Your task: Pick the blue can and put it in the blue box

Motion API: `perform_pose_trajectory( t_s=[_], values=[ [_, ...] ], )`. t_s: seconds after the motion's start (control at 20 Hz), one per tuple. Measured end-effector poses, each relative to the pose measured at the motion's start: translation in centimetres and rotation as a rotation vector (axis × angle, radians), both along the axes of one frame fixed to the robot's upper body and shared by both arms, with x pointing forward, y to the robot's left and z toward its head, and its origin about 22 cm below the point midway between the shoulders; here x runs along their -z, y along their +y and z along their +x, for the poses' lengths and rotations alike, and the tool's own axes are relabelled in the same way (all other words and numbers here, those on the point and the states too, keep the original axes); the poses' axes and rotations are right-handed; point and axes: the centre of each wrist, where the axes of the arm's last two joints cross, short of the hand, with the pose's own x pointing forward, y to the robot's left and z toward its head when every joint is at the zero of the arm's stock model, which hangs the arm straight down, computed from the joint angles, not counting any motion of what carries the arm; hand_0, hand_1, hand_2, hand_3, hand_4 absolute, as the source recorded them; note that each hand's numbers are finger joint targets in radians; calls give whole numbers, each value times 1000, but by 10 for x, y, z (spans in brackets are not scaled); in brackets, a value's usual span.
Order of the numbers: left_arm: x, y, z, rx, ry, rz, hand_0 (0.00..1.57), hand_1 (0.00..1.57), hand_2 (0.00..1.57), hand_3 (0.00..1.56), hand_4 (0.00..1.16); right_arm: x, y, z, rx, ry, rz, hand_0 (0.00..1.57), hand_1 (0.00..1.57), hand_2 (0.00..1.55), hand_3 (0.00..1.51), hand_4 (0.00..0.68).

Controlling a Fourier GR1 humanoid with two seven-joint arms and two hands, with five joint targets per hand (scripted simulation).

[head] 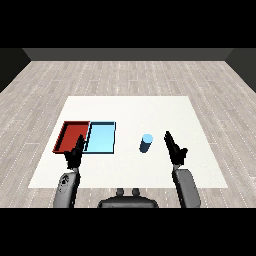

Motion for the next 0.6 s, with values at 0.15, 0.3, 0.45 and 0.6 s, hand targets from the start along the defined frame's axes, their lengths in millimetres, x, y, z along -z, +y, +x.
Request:
perform_pose_trajectory(
  t_s=[0.15, 0.3, 0.45, 0.6],
  values=[
    [-1, -3, 3, 21, -5, 3, 0, 0, 0, 0, 0, -1, -7, 5, 11, -4, -10, 0, 0, 0, 0, 0],
    [-4, -8, 10, 61, -15, 9, 0, 0, 0, 0, 0, -3, -21, 16, 31, -12, -29, 0, 0, 0, 0, 0],
    [-23, -18, 16, 93, -240, -67, 0, 0, 0, 0, 0, -15, -18, 21, -13, -153, 73, 0, 0, 0, 0, 0],
    [-20, -16, 11, 101, -372, -108, 0, 0, 0, 0, 0, -16, -21, 21, -48, -237, 134, 0, 0, 0, 0, 0]
  ],
)
